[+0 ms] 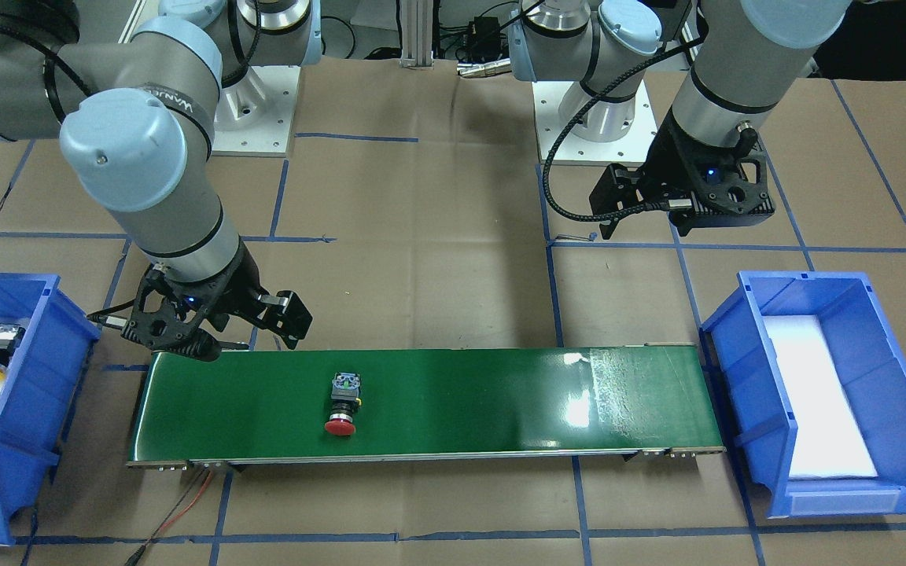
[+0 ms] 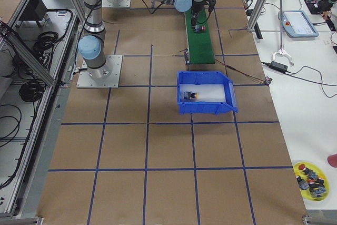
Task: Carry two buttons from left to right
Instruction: 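Move the right gripper back over the belt toward the red button, then lower the right gripper onto the red-capped button and close on it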
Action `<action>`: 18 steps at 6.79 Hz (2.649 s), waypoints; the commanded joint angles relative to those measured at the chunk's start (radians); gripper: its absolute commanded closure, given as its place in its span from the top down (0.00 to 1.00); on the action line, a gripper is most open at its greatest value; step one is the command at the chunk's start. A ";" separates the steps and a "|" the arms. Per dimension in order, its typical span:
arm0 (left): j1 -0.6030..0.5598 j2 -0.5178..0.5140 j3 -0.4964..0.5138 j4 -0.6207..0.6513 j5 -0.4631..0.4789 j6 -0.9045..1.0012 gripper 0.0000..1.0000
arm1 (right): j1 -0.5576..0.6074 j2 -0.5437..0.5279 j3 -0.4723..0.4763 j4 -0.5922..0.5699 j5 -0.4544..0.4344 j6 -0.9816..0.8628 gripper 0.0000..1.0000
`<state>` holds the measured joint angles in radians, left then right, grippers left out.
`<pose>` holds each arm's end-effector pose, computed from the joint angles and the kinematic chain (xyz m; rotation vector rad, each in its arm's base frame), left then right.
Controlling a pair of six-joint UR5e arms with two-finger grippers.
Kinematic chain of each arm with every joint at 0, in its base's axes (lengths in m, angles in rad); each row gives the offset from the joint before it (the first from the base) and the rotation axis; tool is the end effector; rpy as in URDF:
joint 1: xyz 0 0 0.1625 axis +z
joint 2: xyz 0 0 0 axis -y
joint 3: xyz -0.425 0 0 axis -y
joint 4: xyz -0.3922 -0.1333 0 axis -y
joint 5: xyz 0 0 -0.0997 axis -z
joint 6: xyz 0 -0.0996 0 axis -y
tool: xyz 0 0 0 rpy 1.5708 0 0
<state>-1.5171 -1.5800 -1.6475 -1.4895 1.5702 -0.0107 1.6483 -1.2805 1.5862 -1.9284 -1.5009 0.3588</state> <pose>-0.1067 -0.5004 0.4538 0.1011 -3.1393 -0.0072 0.1863 -0.5877 0.3576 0.4264 3.0318 -0.0544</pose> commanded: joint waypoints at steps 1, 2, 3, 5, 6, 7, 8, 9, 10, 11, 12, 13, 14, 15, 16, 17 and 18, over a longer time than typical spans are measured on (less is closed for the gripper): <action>0.000 0.000 0.000 0.000 0.001 0.000 1.00 | -0.001 0.055 0.000 -0.069 0.001 0.008 1.00; 0.000 0.000 0.000 0.000 -0.001 0.000 1.00 | 0.001 0.081 -0.002 -0.079 0.002 0.011 1.00; 0.000 0.000 -0.002 0.000 0.001 0.000 1.00 | 0.001 0.104 -0.002 -0.118 0.002 0.012 1.00; 0.000 0.000 -0.002 0.000 -0.001 0.000 1.00 | 0.001 0.122 -0.006 -0.124 0.008 0.014 1.00; 0.000 0.000 -0.002 0.000 -0.001 0.000 1.00 | -0.001 0.130 -0.006 -0.124 0.010 0.015 1.00; 0.000 0.000 -0.002 0.000 0.001 0.000 1.00 | 0.001 0.142 -0.008 -0.126 0.010 0.015 1.00; 0.000 0.000 0.000 0.000 0.001 0.000 1.00 | 0.001 0.154 -0.009 -0.126 0.010 0.015 1.00; 0.000 0.000 -0.002 0.000 0.001 0.000 1.00 | 0.001 0.165 -0.009 -0.145 0.010 0.014 1.00; 0.000 0.000 0.000 0.000 -0.001 0.000 1.00 | 0.001 0.177 -0.009 -0.155 0.005 0.014 1.00; 0.000 0.000 0.000 0.000 0.001 0.000 1.00 | -0.001 0.190 -0.006 -0.153 -0.001 0.014 1.00; 0.000 0.000 0.000 0.000 0.001 0.000 1.00 | -0.001 0.190 -0.006 -0.153 -0.007 0.002 0.86; 0.000 0.000 0.000 0.000 0.001 0.000 1.00 | -0.001 0.188 -0.008 -0.138 -0.005 -0.001 0.58; 0.000 0.000 0.000 0.000 0.001 0.000 1.00 | -0.001 0.190 -0.005 -0.135 -0.005 -0.003 0.36; 0.000 0.000 0.000 0.000 0.001 0.000 1.00 | -0.001 0.185 0.000 -0.133 -0.005 -0.004 0.16; 0.000 0.000 0.000 0.000 0.001 0.000 1.00 | -0.004 0.172 -0.008 -0.095 -0.010 -0.011 0.08; 0.000 0.000 0.000 0.000 0.001 0.000 1.00 | -0.013 0.129 -0.030 -0.019 -0.101 -0.058 0.05; 0.000 0.000 0.002 0.000 -0.001 0.000 1.00 | -0.034 0.066 -0.057 0.017 -0.132 -0.146 0.05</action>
<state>-1.5171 -1.5800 -1.6470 -1.4895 1.5704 -0.0107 1.6335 -1.1504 1.5576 -1.9682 -1.5795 0.2961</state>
